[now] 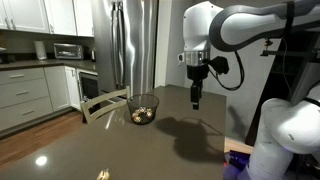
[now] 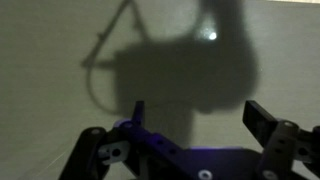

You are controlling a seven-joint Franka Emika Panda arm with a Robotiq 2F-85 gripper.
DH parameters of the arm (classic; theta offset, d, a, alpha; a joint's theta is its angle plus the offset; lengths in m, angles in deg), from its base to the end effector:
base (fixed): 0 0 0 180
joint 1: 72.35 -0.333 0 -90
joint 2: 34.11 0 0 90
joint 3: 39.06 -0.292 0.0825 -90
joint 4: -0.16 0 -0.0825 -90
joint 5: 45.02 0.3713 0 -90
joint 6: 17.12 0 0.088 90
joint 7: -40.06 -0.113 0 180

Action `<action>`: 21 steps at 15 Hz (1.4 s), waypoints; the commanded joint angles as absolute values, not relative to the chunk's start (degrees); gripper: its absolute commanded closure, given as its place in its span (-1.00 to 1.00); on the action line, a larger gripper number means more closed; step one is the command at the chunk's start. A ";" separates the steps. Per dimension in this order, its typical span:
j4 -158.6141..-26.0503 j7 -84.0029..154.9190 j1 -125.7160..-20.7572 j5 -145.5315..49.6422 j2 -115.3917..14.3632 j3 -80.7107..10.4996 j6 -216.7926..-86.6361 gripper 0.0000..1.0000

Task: Put the green object in the bowl

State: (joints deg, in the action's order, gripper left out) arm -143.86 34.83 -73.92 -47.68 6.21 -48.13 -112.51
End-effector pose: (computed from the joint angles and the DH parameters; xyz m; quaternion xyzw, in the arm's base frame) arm 0.3209 0.0578 0.4745 0.9940 0.0285 -0.0663 0.0823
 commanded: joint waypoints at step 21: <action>-141.14 34.61 -77.02 -46.88 2.48 -48.10 -114.74 -1.00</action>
State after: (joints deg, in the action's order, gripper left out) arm -143.54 34.83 -75.47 -47.56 5.40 -48.10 -113.33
